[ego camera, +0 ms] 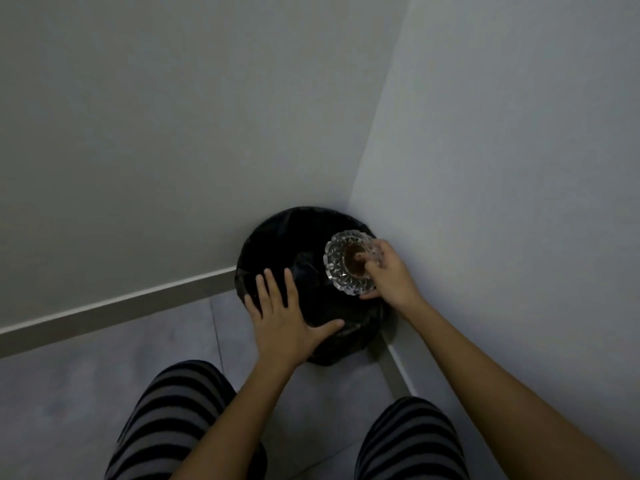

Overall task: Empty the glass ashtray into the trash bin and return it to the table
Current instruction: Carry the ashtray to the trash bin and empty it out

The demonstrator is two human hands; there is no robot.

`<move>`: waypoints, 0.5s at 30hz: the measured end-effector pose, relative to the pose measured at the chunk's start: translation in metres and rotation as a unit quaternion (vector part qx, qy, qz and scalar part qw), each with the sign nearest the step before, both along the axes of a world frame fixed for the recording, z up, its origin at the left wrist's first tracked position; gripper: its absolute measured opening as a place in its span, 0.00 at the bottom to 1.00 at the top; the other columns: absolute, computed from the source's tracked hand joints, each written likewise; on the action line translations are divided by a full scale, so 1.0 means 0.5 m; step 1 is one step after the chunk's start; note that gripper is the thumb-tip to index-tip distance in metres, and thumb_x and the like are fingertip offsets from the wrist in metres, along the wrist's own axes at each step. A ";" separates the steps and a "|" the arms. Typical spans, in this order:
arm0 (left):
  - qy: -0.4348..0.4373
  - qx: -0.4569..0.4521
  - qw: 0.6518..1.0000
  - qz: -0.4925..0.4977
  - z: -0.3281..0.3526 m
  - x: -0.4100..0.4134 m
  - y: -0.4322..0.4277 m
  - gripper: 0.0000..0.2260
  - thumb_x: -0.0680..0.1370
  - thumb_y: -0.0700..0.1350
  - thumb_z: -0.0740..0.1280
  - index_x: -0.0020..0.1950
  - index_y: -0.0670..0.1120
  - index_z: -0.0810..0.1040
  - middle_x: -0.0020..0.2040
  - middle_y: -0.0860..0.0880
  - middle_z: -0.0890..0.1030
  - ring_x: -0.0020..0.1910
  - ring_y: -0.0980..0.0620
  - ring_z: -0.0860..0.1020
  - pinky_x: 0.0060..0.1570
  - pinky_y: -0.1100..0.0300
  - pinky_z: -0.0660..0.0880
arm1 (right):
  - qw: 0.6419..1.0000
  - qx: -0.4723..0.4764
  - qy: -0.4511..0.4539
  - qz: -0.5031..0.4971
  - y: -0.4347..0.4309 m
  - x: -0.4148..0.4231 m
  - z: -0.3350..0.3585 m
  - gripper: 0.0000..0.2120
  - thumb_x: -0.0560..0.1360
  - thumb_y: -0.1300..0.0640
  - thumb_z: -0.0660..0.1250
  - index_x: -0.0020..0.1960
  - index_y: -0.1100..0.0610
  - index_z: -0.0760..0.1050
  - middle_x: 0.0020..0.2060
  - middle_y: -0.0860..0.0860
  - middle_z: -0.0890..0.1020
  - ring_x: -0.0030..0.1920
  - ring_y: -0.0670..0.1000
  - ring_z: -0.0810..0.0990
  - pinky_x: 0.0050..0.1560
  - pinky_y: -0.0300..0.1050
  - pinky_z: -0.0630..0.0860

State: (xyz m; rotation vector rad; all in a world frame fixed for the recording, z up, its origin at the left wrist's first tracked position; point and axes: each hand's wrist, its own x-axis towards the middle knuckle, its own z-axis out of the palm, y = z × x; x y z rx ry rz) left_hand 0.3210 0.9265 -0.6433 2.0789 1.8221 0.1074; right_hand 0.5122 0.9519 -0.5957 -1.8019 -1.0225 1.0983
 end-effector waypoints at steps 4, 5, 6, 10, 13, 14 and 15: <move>0.008 -0.017 1.000 -0.021 0.002 -0.006 0.009 0.63 0.58 0.81 0.56 0.77 0.46 0.32 0.78 0.40 0.35 0.76 0.40 0.33 0.71 0.36 0.36 | 0.975 0.053 -0.212 0.031 0.024 -0.008 -0.014 0.22 0.72 0.65 0.57 0.61 0.45 0.67 0.52 0.56 0.83 0.48 0.62 0.81 0.46 0.58 0.81; 0.009 -0.020 0.999 -0.024 0.007 -0.007 0.008 0.63 0.58 0.81 0.58 0.77 0.46 0.32 0.78 0.40 0.35 0.76 0.40 0.33 0.72 0.36 0.36 | 0.966 0.069 -0.245 0.040 0.024 -0.012 -0.012 0.22 0.73 0.67 0.57 0.63 0.48 0.68 0.52 0.59 0.82 0.48 0.63 0.81 0.47 0.53 0.79; 0.012 -0.020 0.999 -0.024 0.011 -0.008 0.007 0.64 0.58 0.80 0.59 0.77 0.46 0.33 0.78 0.40 0.35 0.76 0.40 0.32 0.72 0.36 0.36 | 0.956 0.084 -0.275 0.055 0.022 -0.016 -0.008 0.22 0.74 0.68 0.58 0.65 0.52 0.68 0.53 0.60 0.82 0.50 0.62 0.80 0.48 0.50 0.78; 0.015 -0.016 1.000 -0.016 0.009 -0.005 0.008 0.64 0.57 0.81 0.59 0.77 0.45 0.34 0.78 0.41 0.36 0.76 0.40 0.33 0.73 0.37 0.37 | 0.883 0.181 -0.403 0.160 0.016 -0.030 0.000 0.23 0.74 0.70 0.61 0.68 0.59 0.69 0.56 0.63 0.80 0.50 0.64 0.81 0.47 0.58 0.80; 0.007 0.002 1.000 -0.016 0.002 -0.007 0.006 0.64 0.57 0.81 0.59 0.78 0.45 0.34 0.79 0.40 0.37 0.76 0.40 0.34 0.72 0.38 0.36 | 0.791 0.252 -0.517 0.208 0.009 -0.040 -0.018 0.20 0.72 0.69 0.62 0.63 0.62 0.73 0.49 0.62 0.83 0.40 0.63 0.83 0.33 0.55 0.82; 0.004 0.005 1.000 -0.017 0.002 -0.008 0.005 0.64 0.57 0.81 0.59 0.78 0.45 0.35 0.79 0.40 0.37 0.77 0.41 0.34 0.72 0.38 0.36 | 0.771 0.262 -0.543 0.207 0.002 -0.043 -0.022 0.19 0.72 0.66 0.59 0.63 0.62 0.74 0.49 0.60 0.83 0.39 0.61 0.83 0.32 0.52 0.83; 0.003 0.005 1.000 -0.018 0.003 -0.009 0.006 0.64 0.57 0.81 0.59 0.78 0.45 0.35 0.79 0.41 0.37 0.77 0.41 0.34 0.72 0.38 0.36 | 0.758 0.271 -0.558 0.202 -0.004 -0.046 -0.025 0.20 0.72 0.63 0.57 0.62 0.61 0.75 0.49 0.59 0.84 0.41 0.60 0.84 0.32 0.49 0.83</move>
